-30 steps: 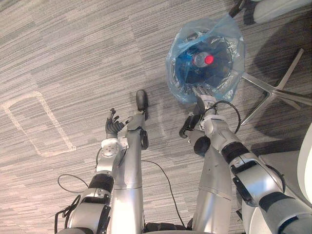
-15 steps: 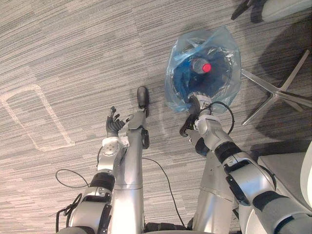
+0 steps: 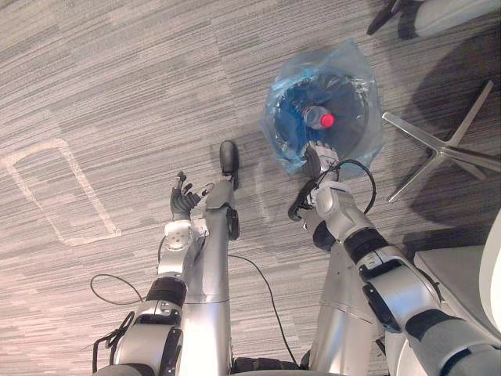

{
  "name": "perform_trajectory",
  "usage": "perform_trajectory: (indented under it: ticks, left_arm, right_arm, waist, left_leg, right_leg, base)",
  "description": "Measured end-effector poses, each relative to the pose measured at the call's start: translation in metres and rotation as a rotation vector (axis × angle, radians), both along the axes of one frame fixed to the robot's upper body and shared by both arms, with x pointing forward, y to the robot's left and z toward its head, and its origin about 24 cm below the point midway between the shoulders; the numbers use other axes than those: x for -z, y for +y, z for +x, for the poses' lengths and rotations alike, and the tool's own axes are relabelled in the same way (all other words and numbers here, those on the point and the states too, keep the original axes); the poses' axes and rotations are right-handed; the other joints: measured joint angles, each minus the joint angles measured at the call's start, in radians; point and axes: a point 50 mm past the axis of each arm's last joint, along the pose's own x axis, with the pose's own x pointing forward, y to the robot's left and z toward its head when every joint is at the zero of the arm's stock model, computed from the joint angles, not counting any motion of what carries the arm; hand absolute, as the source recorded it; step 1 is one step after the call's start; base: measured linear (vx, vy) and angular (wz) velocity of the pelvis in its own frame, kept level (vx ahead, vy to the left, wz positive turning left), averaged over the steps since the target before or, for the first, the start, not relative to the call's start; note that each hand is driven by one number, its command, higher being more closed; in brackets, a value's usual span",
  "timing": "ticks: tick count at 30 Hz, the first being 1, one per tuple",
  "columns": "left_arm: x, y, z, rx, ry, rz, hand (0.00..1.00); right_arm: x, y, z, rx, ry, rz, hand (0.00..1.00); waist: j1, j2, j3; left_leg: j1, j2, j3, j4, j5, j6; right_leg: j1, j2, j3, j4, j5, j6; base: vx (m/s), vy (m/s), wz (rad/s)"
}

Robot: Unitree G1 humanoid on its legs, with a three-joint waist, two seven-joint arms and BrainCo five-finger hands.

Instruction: Gather rubbish on tea table into small bin, then transfer packed bag to large trash can.

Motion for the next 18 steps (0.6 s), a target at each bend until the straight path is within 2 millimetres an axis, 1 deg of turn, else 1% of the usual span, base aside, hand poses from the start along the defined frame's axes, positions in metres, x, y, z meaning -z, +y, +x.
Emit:
perform_trajectory:
  ticks: [2,3,5,9,10,11,13,15,17,18]
  left_arm:
    - [0.003,-0.007,-0.001,0.024,0.016,0.009,0.0]
    - [0.005,-0.012,-0.002,0.042,0.023,0.012,0.0]
    - [0.011,-0.016,-0.005,0.058,0.052,0.018,0.0]
    - [0.032,-0.013,-0.021,0.056,0.128,0.043,0.0]
    - [0.041,-0.012,-0.027,0.06,0.162,0.055,0.0]
    - [0.043,-0.012,-0.029,0.061,0.17,0.056,0.0]
    - [0.054,-0.009,-0.039,0.056,0.209,0.067,0.0]
    - [0.059,-0.007,-0.043,0.054,0.232,0.073,0.0]
    - [0.075,-0.004,-0.055,0.053,0.304,0.091,0.0]
    - [0.077,-0.004,-0.057,0.053,0.314,0.094,0.0]
  right_arm:
    - [0.002,0.004,-0.006,-0.024,-0.012,0.024,1.0]
    - [0.003,0.006,-0.011,-0.042,-0.02,0.062,1.0]
    - [0.007,0.011,-0.022,-0.069,-0.03,0.112,1.0]
    - [0.02,0.019,-0.048,-0.118,-0.016,0.247,1.0]
    - [0.024,0.02,-0.056,-0.129,-0.009,0.276,1.0]
    - [0.025,0.021,-0.058,-0.134,-0.006,0.288,1.0]
    - [0.026,0.027,-0.07,-0.164,-0.002,0.36,1.0]
    - [0.025,0.029,-0.075,-0.174,-0.007,0.379,1.0]
    - [0.035,0.03,-0.083,-0.177,0.033,0.398,1.0]
    - [0.036,0.03,-0.085,-0.177,0.038,0.404,1.0]
  waist:
    - [0.001,0.0,-0.001]
    - [0.002,0.0,-0.001]
    - [-0.002,-0.002,-0.002]
    - [-0.008,-0.007,-0.005]
    - [-0.009,-0.016,-0.01]
    - [-0.009,-0.019,-0.012]
    - [-0.017,-0.032,-0.023]
    - [-0.023,-0.043,-0.032]
    - [-0.03,-0.071,-0.066]
    - [-0.03,-0.073,-0.069]
  left_leg:
    - [0.034,0.008,0.011,-0.007,-0.001,0.001]
    - [0.064,0.015,0.017,-0.017,-0.001,0.001]
    - [0.117,0.019,0.024,-0.04,-0.001,0.0]
    - [0.255,0.029,0.048,-0.075,-0.015,-0.001]
    - [0.311,0.033,0.058,-0.083,-0.02,0.004]
    - [0.326,0.034,0.061,-0.084,-0.023,0.003]
    - [0.412,0.038,0.068,-0.087,-0.045,0.0]
    - [0.455,0.04,0.07,-0.093,-0.055,-0.001]
    - [0.538,0.038,0.082,-0.134,-0.058,-0.002]
    - [0.554,0.038,0.084,-0.14,-0.058,-0.002]
  right_leg:
    - [0.031,0.005,0.003,-0.013,-0.003,0.007]
    - [0.059,0.017,0.008,-0.033,0.003,0.012]
    - [0.111,0.024,0.007,-0.06,0.009,0.018]
    - [0.25,0.046,0.014,-0.131,0.022,0.027]
    - [0.304,0.051,0.017,-0.154,0.027,0.029]
    - [0.32,0.051,0.017,-0.159,0.029,0.025]
    - [0.417,0.059,0.017,-0.198,0.034,0.027]
    - [0.465,0.066,0.016,-0.223,0.037,0.032]
    - [0.551,0.075,0.017,-0.278,0.045,0.044]
    - [0.566,0.076,0.017,-0.287,0.048,0.047]
  base:
    - [-0.08,0.0,-0.18]
    - [-0.07,-0.001,-0.18]
    - [-0.06,-0.004,-0.14]
    - [0.0,-0.012,-0.16]
    - [0.06,-0.014,-0.2]
    - [0.08,-0.013,-0.22]
    - [0.1,-0.002,-0.14]
    - [0.08,0.006,-0.08]
    - [0.09,0.002,-0.07]
    - [0.1,0.0,-0.04]
